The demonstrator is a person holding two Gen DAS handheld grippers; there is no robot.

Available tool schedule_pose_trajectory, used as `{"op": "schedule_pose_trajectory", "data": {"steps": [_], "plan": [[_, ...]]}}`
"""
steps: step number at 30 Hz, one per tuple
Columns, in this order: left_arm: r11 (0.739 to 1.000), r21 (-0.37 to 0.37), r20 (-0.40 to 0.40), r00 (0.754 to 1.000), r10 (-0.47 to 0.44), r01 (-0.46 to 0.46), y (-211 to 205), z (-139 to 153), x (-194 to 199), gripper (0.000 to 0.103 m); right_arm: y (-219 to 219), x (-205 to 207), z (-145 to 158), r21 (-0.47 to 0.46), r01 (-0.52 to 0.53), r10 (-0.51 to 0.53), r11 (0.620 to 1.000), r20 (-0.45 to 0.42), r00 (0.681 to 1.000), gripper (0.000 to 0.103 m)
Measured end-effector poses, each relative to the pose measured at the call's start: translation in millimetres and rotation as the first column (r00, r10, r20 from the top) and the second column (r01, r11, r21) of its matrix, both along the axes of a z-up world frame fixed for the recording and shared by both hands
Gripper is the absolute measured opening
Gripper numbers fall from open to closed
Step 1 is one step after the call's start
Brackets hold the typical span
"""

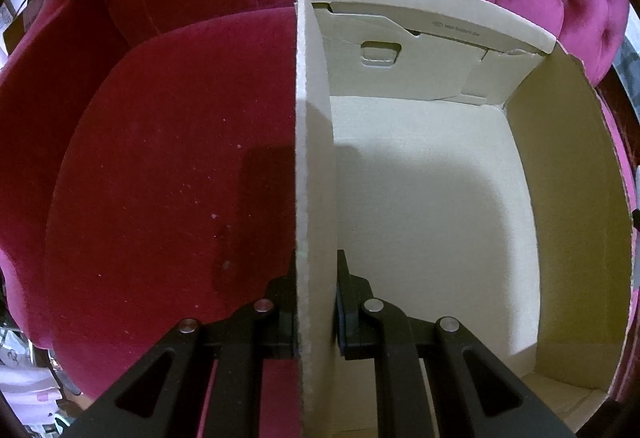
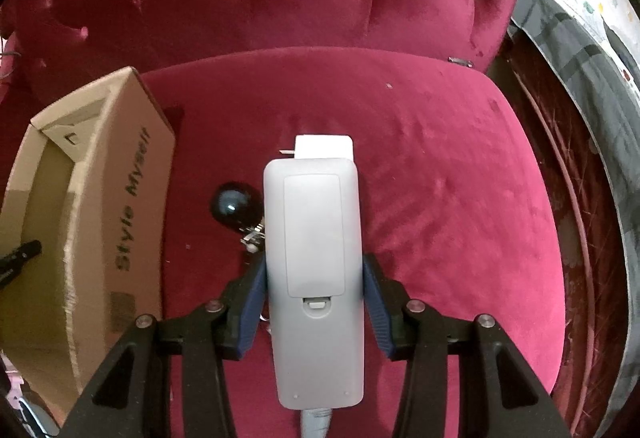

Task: Organize rigid objects
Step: 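Lift the white device with the right gripper and carry it over the box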

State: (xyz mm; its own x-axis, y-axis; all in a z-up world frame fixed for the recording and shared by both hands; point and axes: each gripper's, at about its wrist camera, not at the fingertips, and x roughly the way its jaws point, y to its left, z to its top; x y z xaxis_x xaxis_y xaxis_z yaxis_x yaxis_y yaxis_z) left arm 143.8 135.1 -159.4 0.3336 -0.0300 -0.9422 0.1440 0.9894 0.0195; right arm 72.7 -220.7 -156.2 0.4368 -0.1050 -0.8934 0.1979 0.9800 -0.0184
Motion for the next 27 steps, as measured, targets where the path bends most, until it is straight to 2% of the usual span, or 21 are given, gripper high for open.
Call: {"op": "schedule_pose_trajectory", "data": {"steps": [12, 23, 27], "plan": [[1.000, -0.025, -0.005, 1.000, 0.005, -0.005, 9, 1, 1, 0.013, 45, 14, 50, -0.012, -0.059, 0.059, 0.998, 0.055, 0.997, 0.050], [1.000, -0.024, -0.005, 1.000, -0.001, 0.001, 10, 2, 1, 0.014, 87, 31, 63, 0.007, -0.122, 0.121, 0.993, 0.068, 0.990, 0.050], [0.999, -0.043, -0.008, 1.000, 0.006, -0.006, 12, 2, 2, 0.014, 111, 37, 68, 0.020, -0.159, 0.158, 0.987, 0.077, 0.985, 0.050]]}}
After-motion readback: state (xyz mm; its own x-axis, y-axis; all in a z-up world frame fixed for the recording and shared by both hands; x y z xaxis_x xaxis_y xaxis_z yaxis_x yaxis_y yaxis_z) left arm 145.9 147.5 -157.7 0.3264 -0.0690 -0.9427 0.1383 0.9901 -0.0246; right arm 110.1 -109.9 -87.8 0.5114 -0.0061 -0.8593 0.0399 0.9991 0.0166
